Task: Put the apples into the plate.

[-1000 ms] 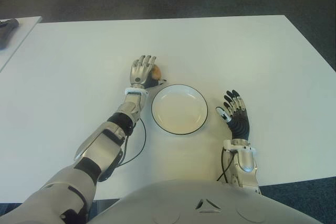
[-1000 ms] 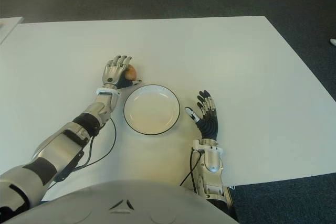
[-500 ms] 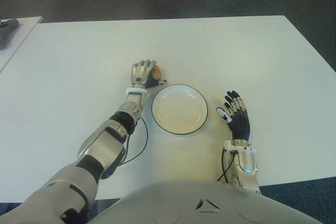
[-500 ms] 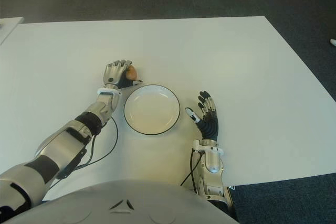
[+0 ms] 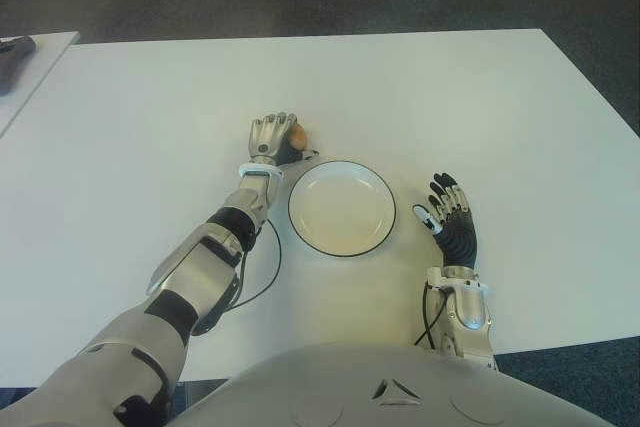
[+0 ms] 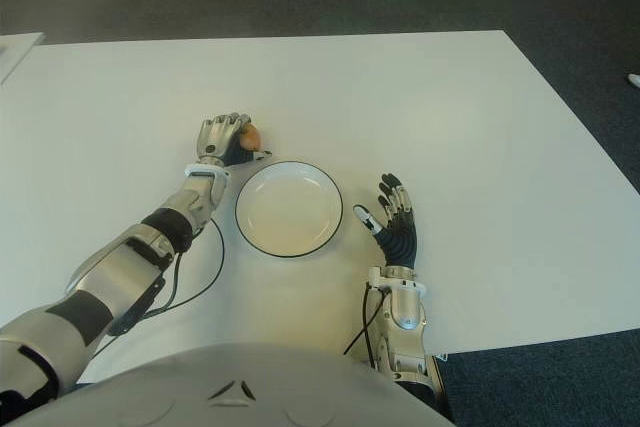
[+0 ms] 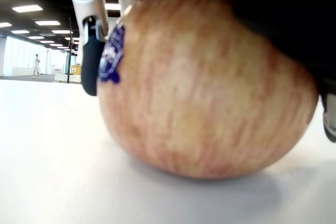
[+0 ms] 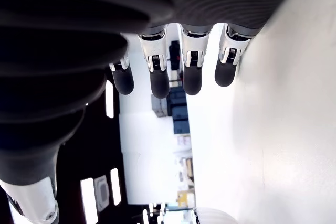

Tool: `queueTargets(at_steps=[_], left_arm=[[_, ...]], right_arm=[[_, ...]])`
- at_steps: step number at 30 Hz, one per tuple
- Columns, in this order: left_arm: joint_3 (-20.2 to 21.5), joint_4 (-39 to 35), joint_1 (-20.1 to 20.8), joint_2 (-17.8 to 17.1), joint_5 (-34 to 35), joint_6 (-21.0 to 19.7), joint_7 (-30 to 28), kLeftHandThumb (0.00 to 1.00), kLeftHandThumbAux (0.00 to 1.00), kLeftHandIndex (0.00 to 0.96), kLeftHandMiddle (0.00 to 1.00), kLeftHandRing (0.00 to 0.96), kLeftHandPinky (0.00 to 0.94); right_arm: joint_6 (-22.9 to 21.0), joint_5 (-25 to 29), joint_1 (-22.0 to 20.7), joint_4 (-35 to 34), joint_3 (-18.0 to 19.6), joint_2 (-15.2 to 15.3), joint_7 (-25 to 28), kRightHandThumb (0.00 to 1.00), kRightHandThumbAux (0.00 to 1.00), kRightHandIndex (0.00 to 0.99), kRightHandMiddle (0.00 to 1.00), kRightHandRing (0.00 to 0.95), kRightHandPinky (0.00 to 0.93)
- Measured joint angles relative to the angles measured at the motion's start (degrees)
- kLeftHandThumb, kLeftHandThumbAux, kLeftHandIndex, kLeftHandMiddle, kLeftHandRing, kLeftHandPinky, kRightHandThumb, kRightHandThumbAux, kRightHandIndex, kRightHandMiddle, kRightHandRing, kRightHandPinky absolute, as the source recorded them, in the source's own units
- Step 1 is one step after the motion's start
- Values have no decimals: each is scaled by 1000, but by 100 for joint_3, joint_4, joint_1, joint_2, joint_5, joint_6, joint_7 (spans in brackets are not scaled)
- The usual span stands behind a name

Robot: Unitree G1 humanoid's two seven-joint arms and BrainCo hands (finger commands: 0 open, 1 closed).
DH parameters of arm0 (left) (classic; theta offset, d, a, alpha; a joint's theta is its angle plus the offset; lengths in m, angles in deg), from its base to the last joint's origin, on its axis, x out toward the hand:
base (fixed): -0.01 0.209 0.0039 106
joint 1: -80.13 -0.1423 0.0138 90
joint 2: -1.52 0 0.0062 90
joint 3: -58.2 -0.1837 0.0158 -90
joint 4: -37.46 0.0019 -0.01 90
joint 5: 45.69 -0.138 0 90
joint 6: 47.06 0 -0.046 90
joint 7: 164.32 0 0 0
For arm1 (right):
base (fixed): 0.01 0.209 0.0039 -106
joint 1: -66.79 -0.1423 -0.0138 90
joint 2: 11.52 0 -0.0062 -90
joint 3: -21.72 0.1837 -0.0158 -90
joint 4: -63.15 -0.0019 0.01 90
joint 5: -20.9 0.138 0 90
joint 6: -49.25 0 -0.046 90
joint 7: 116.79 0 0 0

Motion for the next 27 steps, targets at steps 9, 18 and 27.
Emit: queueTargets(at_steps=[9, 18, 27], left_arm=[[53, -52, -4, 1, 189, 38, -95, 851, 671, 394, 518, 782, 757], [201, -57, -21, 33, 355, 107, -95, 849, 672, 396, 501, 805, 722], [260, -650, -214, -69, 413, 39, -197, 861, 659, 453, 486, 790, 678]], right_arm=[[-4, -8, -5, 5, 16, -1, -23, 240, 706, 99, 122, 78, 84], [-5, 2, -21, 13, 38, -2, -47, 254, 690, 110, 127, 82, 88], [-11, 7, -35, 6, 54, -4, -60, 269, 676, 114, 132, 85, 85]])
